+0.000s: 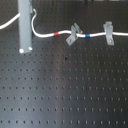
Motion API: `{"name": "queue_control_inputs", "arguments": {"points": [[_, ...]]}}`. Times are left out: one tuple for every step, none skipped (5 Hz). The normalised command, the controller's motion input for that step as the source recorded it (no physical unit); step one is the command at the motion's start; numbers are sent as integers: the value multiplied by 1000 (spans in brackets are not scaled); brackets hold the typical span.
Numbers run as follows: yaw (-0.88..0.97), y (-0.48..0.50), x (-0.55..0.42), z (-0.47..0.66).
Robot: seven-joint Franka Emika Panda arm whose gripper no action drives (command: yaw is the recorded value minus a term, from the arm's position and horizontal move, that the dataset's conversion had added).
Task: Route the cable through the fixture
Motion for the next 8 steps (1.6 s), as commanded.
{"name": "queue_control_inputs", "arguments": {"points": [[566,17,-281,-299],[606,-37,-318,-145],[694,-2,-383,-14],[886,94,9,-1],[569,13,108,1],[486,-89,280,3],[634,-58,131,-308],[580,-6,86,-548]]}}
